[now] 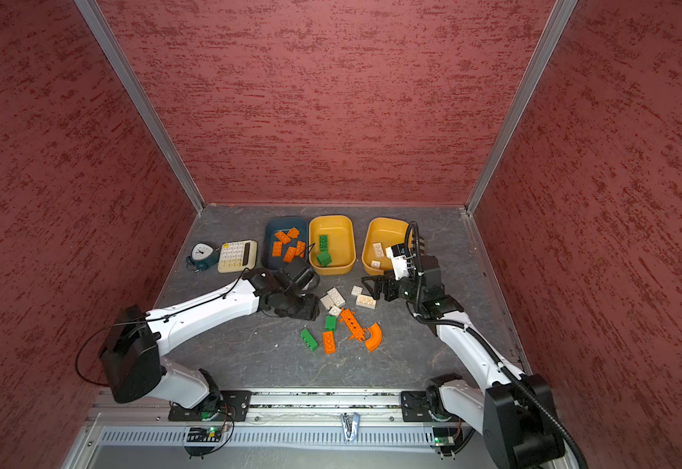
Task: Sort the legos into containers by color
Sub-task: Pick up the lego from the middle-left of the table.
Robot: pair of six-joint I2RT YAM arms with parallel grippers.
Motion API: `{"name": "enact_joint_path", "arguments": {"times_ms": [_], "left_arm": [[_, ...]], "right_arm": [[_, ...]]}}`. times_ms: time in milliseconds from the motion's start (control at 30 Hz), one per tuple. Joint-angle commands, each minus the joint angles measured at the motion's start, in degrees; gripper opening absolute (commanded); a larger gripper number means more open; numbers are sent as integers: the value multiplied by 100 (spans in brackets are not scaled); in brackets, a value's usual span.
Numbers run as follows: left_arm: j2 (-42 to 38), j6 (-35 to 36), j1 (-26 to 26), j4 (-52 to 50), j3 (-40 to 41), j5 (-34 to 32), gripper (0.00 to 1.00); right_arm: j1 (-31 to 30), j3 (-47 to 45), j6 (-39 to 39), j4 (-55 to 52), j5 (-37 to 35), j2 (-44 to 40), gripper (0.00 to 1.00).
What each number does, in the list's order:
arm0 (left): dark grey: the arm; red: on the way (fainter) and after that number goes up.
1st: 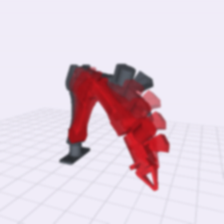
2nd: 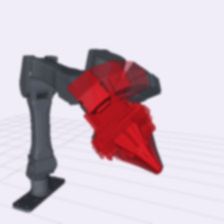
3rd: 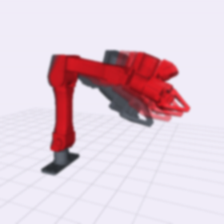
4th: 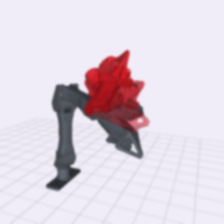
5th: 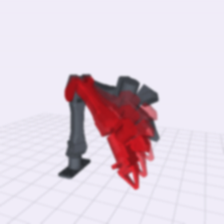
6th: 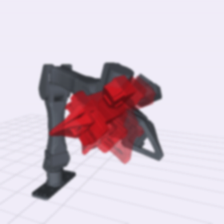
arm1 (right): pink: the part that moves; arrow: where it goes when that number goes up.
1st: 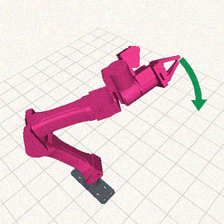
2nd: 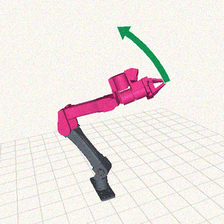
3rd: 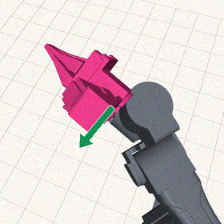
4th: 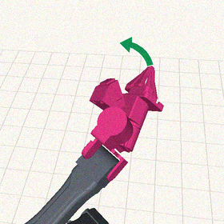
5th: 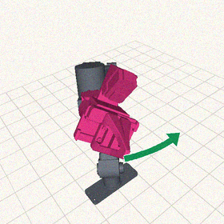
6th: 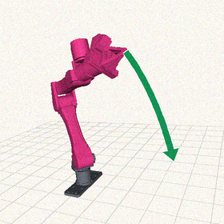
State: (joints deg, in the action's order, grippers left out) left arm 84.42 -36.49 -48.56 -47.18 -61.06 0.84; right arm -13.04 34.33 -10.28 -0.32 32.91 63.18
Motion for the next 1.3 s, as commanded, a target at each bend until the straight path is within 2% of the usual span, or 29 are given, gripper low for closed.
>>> {"name": "enact_joint_path", "arguments": {"times_ms": [0,133,200,400,567,767,867,1100,1267], "left_arm": [[-235,-1689,-368,280,292,-431,70],[-373,-3137,-872,332,739,-1045,69],[-370,-3652,-1047,513,884,-1180,65],[152,-4518,-1320,-80,585,-1634,63],[460,-4623,-1316,196,673,-1592,62],[795,-4578,-1280,584,822,-1429,56],[906,-4473,-1253,694,833,-1351,49],[943,-4263,-1173,738,911,-1228,22],[593,-3679,-931,291,736,-1391,17]], "right_arm": [[-30,30,-13,216,181,10,99],[-39,-16,-53,260,199,-5,99],[-38,-33,-53,277,208,-12,99],[-40,-92,-53,285,229,-38,99],[-35,-115,-53,310,247,-7,99],[-34,-135,-61,305,260,-38,99],[-34,-145,-78,283,260,-82,99],[-38,-198,-148,268,318,-200,99],[-54,-217,-236,313,501,-287,99]]}}
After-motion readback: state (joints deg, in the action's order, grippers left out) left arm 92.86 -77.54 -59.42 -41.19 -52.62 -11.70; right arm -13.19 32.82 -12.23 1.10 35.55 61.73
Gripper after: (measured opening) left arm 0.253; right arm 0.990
